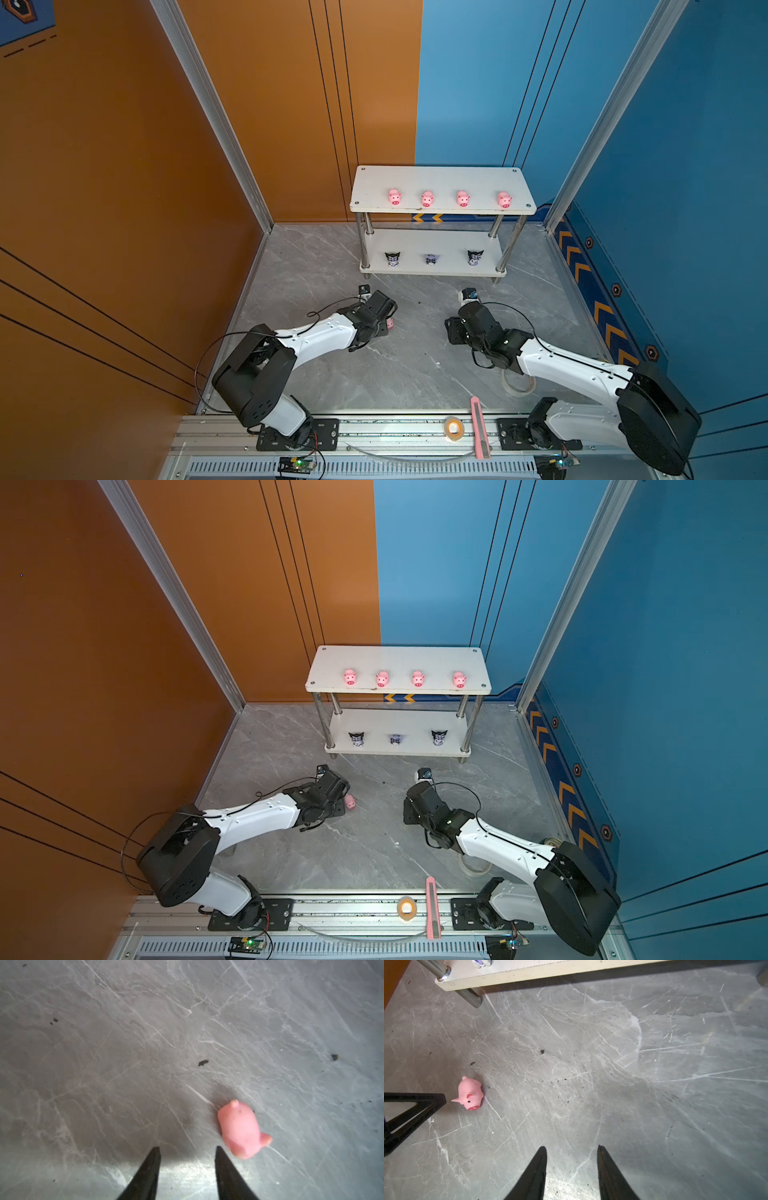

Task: Place and organize the plastic toys onto the shelf
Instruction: 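Close the left gripper on the pink pig on the floor, then lift the pink pig with the left gripper up to the top shelf edge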

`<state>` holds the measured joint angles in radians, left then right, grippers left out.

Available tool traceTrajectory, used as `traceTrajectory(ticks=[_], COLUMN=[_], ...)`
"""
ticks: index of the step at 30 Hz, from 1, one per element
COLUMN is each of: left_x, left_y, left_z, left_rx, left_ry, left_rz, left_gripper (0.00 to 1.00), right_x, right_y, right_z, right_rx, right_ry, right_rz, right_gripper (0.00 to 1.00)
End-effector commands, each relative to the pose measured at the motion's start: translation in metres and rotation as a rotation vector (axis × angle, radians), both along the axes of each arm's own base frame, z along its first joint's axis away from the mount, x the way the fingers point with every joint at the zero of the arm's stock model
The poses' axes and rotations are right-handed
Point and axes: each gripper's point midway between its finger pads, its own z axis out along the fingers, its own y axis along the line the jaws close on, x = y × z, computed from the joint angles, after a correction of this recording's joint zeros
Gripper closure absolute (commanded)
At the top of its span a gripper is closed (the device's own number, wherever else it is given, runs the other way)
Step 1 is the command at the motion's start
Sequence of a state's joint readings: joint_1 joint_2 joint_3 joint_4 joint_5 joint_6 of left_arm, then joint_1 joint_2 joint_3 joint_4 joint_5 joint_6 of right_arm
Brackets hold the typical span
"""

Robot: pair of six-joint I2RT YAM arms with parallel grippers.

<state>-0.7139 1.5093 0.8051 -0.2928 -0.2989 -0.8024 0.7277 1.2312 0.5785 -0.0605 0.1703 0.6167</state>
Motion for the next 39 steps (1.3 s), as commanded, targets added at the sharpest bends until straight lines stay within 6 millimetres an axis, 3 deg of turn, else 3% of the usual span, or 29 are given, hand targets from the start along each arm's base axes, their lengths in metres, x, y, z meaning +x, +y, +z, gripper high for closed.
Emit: traceTrajectory(ticks=[1, 5, 11, 19, 21, 32, 39], left_x=[-0.009, -0.006, 0.007, 0.016, 0.024, 0.031, 0.029], left_y=[-0.011, -0.034, -0.055, -0.049, -0.054, -0.052, -0.049], left_z=[0.007, 0.013, 0.002, -0.024, -0.016, -0.020, 0.001], left_rx=[-0.011, -0.044, -0.027, 0.036, 0.025, 0.043, 0.051], left_ry=[-0.006, -0.017, 0.009, 0.082, 0.066, 0.076, 0.071], left_rz=[-0.015, -0.043, -0.066, -0.030, -0.023, -0.027, -0.055], left_gripper=[0.44, 0.30, 0.30, 0.36, 0.37, 0.71, 0.81], right_x=[0.003, 0.003, 0.000, 0.004, 0.005, 0.008, 0.010], right_y=[-0.005, -0.006, -0.008, -0.024, -0.026, -0.027, -0.030], right_z=[0.004, 0.003, 0.002, 0.003, 0.002, -0.005, -0.008], right_rx=[-0.024, -0.022, -0.027, -0.024, -0.022, -0.005, -0.004], right_ry=[-0.016, -0.011, -0.007, -0.010, -0.007, 0.019, 0.026], right_rz=[-0.004, -0.003, 0.005, -0.028, -0.031, -0.027, -0.033], right_gripper=[0.58, 0.56, 0.55, 0.55, 0.55, 0.55, 0.55])
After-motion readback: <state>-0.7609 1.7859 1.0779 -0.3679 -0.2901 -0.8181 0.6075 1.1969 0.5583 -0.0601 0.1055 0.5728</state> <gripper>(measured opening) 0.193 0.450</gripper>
